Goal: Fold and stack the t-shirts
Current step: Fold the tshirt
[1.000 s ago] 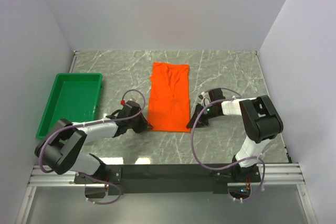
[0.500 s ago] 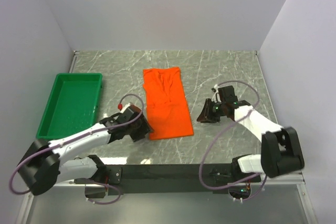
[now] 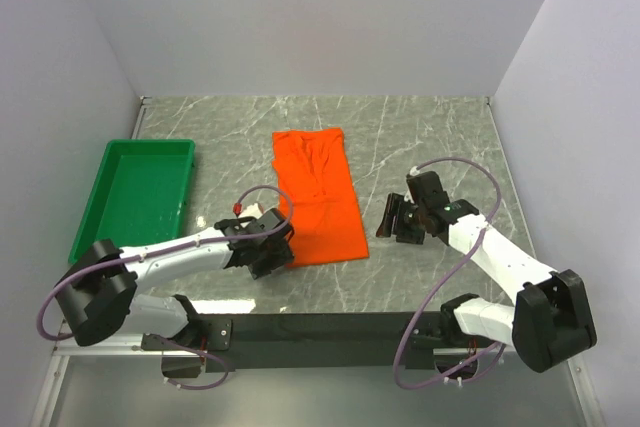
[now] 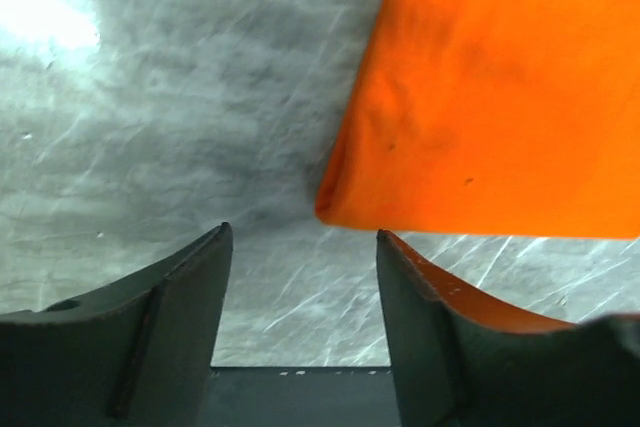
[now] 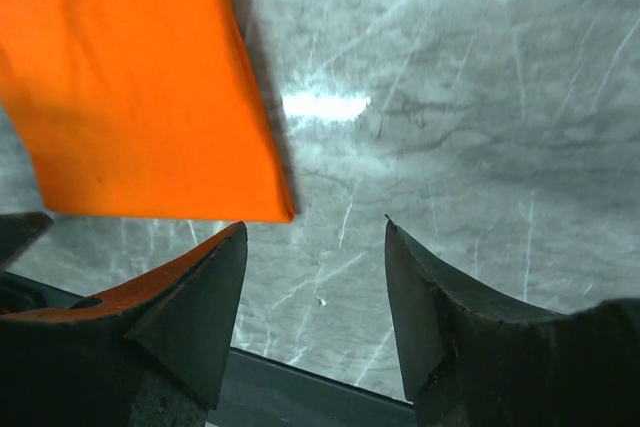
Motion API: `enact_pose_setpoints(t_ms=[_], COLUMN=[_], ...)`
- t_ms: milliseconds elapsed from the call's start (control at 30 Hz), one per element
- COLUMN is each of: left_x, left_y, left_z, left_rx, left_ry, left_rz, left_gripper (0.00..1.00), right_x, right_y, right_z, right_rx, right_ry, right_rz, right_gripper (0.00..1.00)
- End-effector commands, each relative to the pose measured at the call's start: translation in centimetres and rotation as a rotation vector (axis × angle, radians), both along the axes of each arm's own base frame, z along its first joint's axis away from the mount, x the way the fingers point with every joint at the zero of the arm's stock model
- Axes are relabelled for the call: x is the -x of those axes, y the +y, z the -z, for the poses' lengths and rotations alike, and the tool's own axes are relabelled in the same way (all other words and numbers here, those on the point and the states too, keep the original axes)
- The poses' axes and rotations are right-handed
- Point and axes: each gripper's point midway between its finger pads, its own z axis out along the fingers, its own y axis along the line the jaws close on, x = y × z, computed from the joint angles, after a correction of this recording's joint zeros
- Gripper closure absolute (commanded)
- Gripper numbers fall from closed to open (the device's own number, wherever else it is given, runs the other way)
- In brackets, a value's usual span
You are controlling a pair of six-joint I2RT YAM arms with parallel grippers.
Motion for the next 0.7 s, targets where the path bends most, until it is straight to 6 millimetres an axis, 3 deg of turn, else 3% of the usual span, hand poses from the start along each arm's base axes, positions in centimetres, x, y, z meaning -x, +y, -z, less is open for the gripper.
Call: enact_pose_setpoints(t_ms=[0,200,667], left_x=[-1.6,-2.0,-0.3], left_y=[-0.9,-1.3,-1.4], left_z=[-1.6,-1.2,2.3], left_rx=[-0.011,-0.055,-0.181], left_ry=[-0.063,-0.055,0.062], left_rz=[-0.017,0.002,0.052], left_gripper=[0.36,0.37,0.47], right_x=[0.6,0.7,1.3], right_y=[0.1,1.0,2.7], right_z=[0.8,1.1,1.3], right_rx=[0.041,0.09,0.118], right_ry=[0.011,0.019,0.064], right_rz=[0.017,-0.008,-0.032], right_gripper=[0.37,0.4,0.41])
